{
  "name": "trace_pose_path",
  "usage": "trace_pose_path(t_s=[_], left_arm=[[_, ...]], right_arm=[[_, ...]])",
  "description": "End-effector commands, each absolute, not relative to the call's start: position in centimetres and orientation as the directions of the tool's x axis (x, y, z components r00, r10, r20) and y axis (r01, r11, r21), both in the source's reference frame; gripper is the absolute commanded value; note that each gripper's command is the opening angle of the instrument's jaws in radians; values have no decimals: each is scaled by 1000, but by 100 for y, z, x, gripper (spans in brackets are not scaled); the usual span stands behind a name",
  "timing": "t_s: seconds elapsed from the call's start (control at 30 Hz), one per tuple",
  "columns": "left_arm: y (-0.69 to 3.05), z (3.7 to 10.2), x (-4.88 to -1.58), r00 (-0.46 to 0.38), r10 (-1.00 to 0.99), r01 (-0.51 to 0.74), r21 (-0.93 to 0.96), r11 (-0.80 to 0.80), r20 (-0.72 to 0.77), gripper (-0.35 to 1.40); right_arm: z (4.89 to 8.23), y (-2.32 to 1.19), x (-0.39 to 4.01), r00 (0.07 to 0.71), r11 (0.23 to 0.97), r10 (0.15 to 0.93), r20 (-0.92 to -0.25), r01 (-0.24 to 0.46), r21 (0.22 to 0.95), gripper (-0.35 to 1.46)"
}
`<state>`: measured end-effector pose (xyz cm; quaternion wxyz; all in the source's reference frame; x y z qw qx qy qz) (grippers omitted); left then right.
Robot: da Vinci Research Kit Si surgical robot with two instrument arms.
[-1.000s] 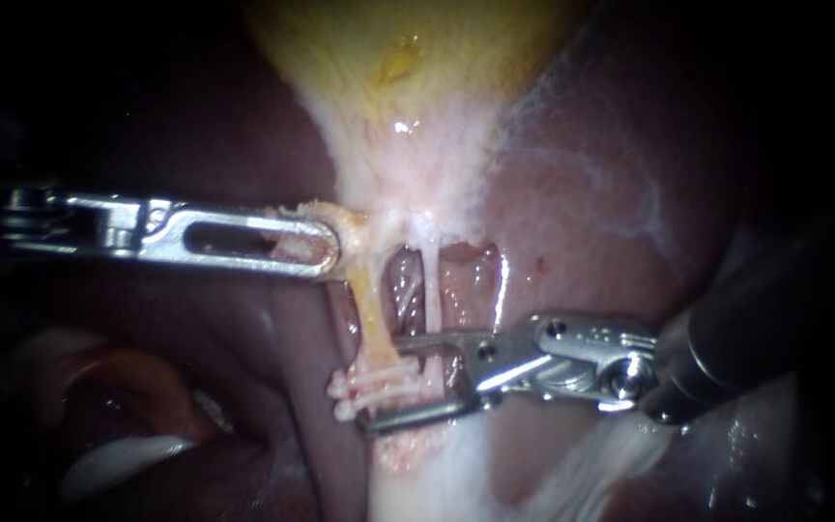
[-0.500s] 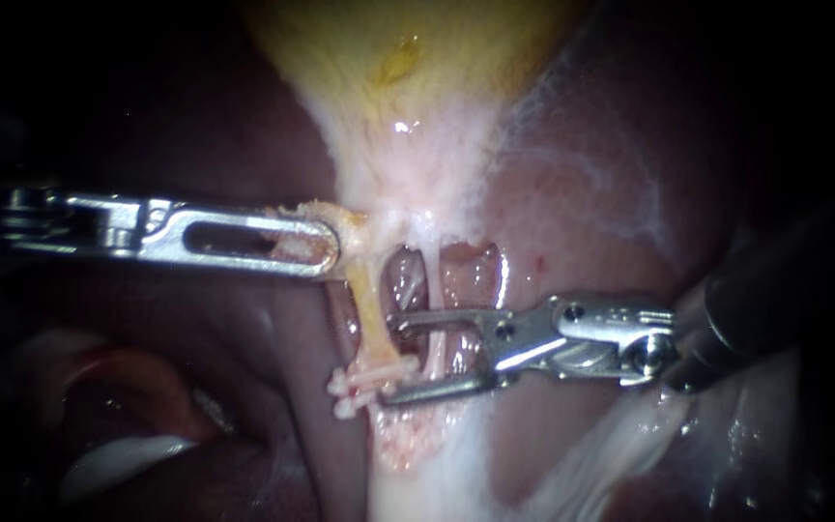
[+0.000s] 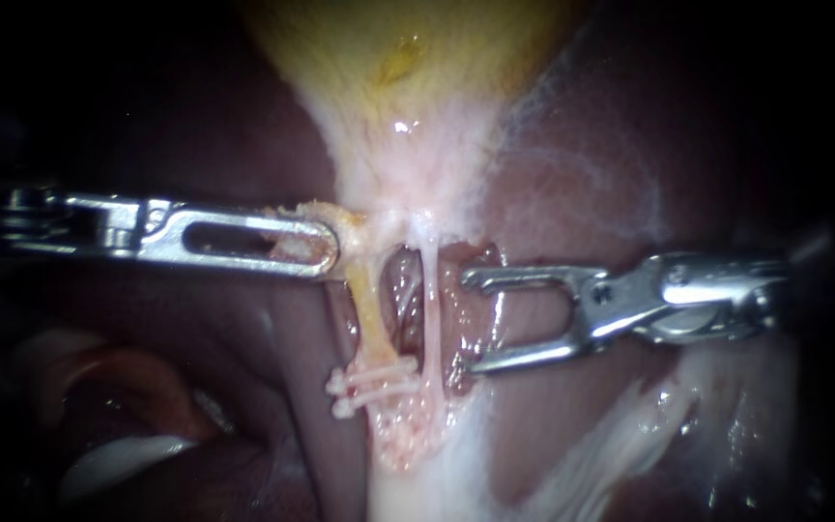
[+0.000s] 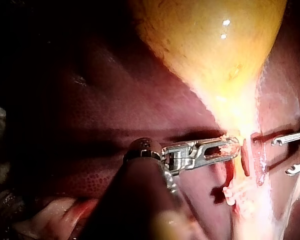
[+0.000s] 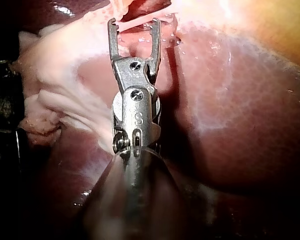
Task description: Going back second clip left tube
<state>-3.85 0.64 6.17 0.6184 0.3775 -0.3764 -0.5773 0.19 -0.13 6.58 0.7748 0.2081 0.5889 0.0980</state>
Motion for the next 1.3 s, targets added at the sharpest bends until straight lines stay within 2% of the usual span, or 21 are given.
trace_pose_path(t_s=[0.03, 0.23, 0.9, 1.3], left_arm=[[64, 618, -386, 50, -998, 430, 902, 48, 30, -35], [64, 618, -386, 50, -998, 430, 901, 48, 30, -35], [68, 676, -415, 46, -998, 440, 896, 58, 42, -35], [69, 681, -418, 45, -998, 439, 897, 54, 38, -35]], right_arm=[[655, -8, 14, 288, 897, 392, -874, 90, 432, 50], [647, 1, -3, 289, 906, 377, -880, 85, 415, 50], [644, -2, -4, 289, 906, 376, -880, 86, 415, 50], [643, -3, -4, 289, 906, 376, -880, 86, 415, 50]])
